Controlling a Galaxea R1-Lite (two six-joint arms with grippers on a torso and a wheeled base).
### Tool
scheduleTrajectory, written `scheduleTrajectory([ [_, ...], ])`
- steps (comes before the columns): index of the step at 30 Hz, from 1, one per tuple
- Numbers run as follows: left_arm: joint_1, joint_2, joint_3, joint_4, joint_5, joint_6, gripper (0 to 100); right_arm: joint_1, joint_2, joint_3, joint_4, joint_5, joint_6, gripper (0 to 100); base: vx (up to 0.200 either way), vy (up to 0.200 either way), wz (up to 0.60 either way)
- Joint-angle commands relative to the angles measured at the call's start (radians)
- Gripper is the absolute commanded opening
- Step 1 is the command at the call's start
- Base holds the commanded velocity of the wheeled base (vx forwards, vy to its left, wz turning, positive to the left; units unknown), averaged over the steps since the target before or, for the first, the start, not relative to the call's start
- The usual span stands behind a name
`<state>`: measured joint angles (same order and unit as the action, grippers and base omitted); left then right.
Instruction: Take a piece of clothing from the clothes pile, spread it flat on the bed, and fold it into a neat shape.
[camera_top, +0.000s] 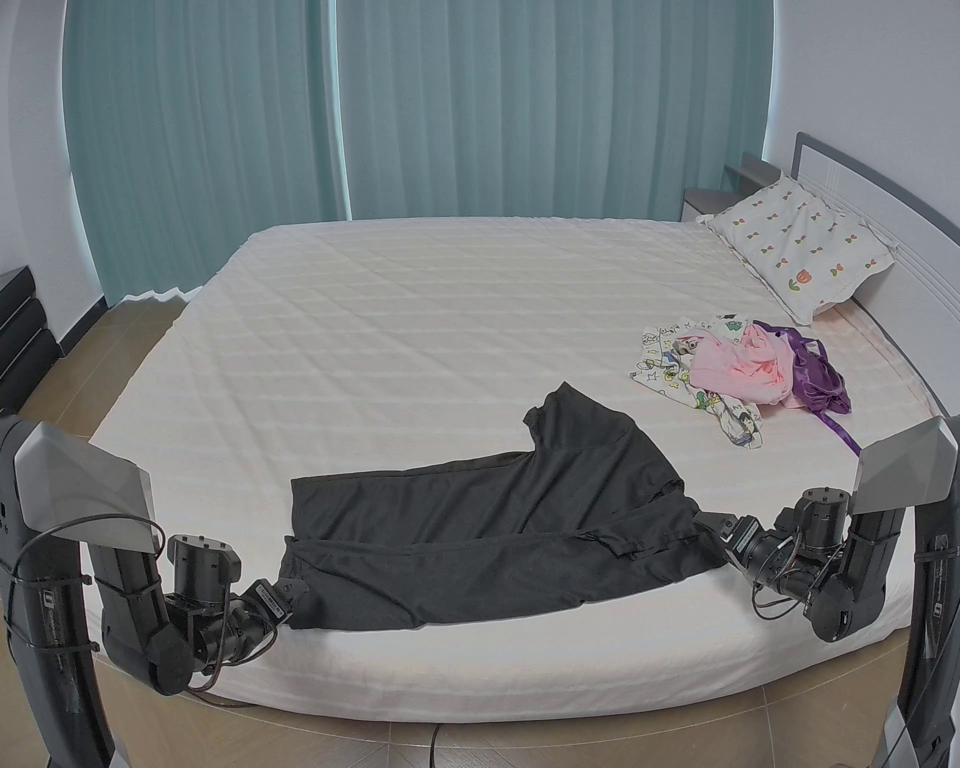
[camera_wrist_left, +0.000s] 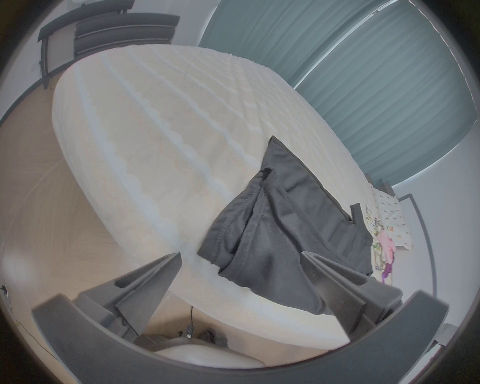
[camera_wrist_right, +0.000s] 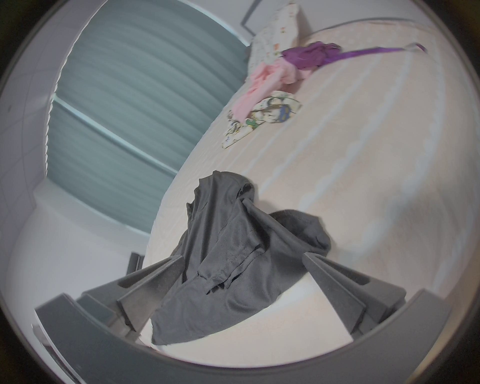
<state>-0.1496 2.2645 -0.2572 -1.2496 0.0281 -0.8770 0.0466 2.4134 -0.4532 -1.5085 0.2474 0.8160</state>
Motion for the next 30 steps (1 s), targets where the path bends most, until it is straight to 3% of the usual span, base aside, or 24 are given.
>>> scheduleTrajectory([
  [1,-0.061,0.073,-0.043,-0.001,0.118,-0.011,100,0.036,0.049,0.039,-0.058,-0.086,0.071,100,0.000,0.000,0.00],
  [17,-0.105,0.136,-0.151,0.002,0.202,-0.010,100,0.075,-0.014,0.085,-0.056,-0.100,0.131,100,0.000,0.000,0.00],
  [18,-0.105,0.136,-0.151,0.002,0.202,-0.010,0,0.075,-0.014,0.085,-0.056,-0.100,0.131,100,0.000,0.000,0.00],
  [19,-0.111,0.158,-0.163,0.001,0.239,-0.003,0,0.076,-0.017,0.085,-0.056,-0.100,0.131,100,0.000,0.000,0.00],
  [30,-0.128,0.173,-0.135,0.001,0.312,0.043,0,0.075,-0.017,0.116,-0.058,-0.102,0.129,100,0.000,0.000,0.00],
])
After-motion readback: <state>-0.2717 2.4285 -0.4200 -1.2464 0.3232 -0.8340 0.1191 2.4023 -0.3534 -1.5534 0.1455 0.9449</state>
